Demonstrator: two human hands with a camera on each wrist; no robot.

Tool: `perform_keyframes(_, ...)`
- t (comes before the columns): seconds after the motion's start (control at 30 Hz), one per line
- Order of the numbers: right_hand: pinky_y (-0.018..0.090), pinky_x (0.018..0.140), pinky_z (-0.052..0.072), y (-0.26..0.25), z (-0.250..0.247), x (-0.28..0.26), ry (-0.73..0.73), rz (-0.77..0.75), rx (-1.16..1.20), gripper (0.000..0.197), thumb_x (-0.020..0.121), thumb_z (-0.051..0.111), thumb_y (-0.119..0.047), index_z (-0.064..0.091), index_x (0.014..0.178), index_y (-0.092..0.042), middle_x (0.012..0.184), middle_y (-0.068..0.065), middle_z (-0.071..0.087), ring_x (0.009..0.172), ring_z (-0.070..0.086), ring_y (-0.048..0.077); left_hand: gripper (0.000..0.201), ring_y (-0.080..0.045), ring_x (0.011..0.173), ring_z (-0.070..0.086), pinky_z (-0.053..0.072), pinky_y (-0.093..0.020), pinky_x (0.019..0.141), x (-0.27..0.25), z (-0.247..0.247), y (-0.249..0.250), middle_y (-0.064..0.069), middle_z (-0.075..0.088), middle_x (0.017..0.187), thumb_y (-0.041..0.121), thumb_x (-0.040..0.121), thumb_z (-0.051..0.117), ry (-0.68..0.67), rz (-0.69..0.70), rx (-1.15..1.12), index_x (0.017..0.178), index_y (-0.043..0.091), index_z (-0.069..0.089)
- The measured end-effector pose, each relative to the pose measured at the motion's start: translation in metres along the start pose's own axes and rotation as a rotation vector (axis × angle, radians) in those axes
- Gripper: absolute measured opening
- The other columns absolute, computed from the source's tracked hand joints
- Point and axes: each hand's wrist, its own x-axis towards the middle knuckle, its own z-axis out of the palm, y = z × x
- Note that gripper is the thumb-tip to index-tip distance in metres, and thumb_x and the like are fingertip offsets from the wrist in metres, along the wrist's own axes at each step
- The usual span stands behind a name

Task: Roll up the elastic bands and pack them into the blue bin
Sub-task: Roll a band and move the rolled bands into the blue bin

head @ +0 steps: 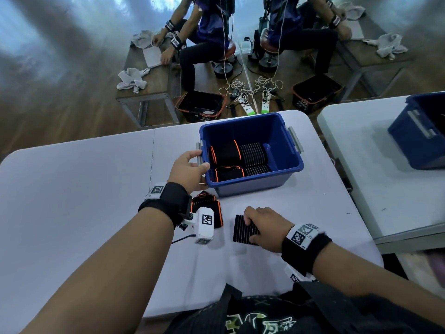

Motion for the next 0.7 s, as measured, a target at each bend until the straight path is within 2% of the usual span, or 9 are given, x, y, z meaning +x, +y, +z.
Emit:
perform_keyframes(0.23, 0.030, 0.068, 0.044, -0.005, 0.014, -0.004, 0.064, -0.056, 0.046, 0.039, 0.081, 0.065, -0.011, 0.034, 0.095, -0.031, 0.101, -0.001, 0.046, 0.082, 0.054, 0.024, 0.044, -0.033, 0.084, 0.075, 0.064, -0.044, 0.067, -0.001, 0.000, 0.001, -0.017, 0.068, 0.108, 0.003, 0.098, 0.060, 0.003, 0.001, -0.001, 0.138, 0.020, 0.051)
perform_keyframes(0.37, 0.032, 0.070, 0.046, -0.004, 0.015, -0.007, 0.075, -0.057, 0.100, 0.040, 0.080, 0.064, -0.010, 0.033, 0.092, -0.032, 0.100, -0.004, 0.045, 0.082, 0.054, 0.024, 0.044, -0.032, 0.083, 0.075, 0.064, -0.042, 0.064, -0.001, 0.000, 0.001, -0.017, 0.068, 0.107, 0.003, 0.098, 0.060, 0.004, 0.002, -0.004, 0.138, 0.020, 0.052)
perform_keyframes(0.53, 0.026, 0.069, 0.045, -0.009, -0.006, -0.022, 0.098, -0.067, 0.216, 0.035, 0.081, 0.066, -0.016, 0.037, 0.093, -0.032, 0.099, -0.006, 0.051, 0.085, 0.053, 0.020, 0.045, -0.036, 0.083, 0.074, 0.064, -0.044, 0.064, -0.001, 0.000, 0.001, -0.021, 0.067, 0.111, 0.002, 0.098, 0.060, -0.004, -0.003, -0.016, 0.138, 0.019, 0.052)
perform_keyframes(0.63, 0.029, 0.071, 0.052, -0.019, -0.039, -0.032, 0.150, -0.072, 0.361, 0.043, 0.082, 0.072, -0.018, 0.038, 0.102, -0.036, 0.100, -0.008, 0.056, 0.086, 0.059, 0.015, 0.044, -0.038, 0.085, 0.074, 0.064, -0.044, 0.064, -0.001, 0.001, 0.000, -0.022, 0.067, 0.111, 0.002, 0.098, 0.060, 0.000, 0.005, -0.012, 0.138, 0.019, 0.052)
perform_keyframes(0.7, 0.029, 0.076, 0.056, -0.027, -0.069, -0.040, 0.171, -0.096, 0.469, 0.057, 0.082, 0.075, -0.016, 0.038, 0.118, -0.040, 0.105, -0.009, 0.056, 0.092, 0.062, 0.010, 0.043, -0.039, 0.084, 0.074, 0.064, -0.046, 0.065, 0.000, 0.000, 0.000, -0.023, 0.066, 0.111, 0.003, 0.098, 0.060, 0.002, 0.013, -0.015, 0.138, 0.019, 0.052)
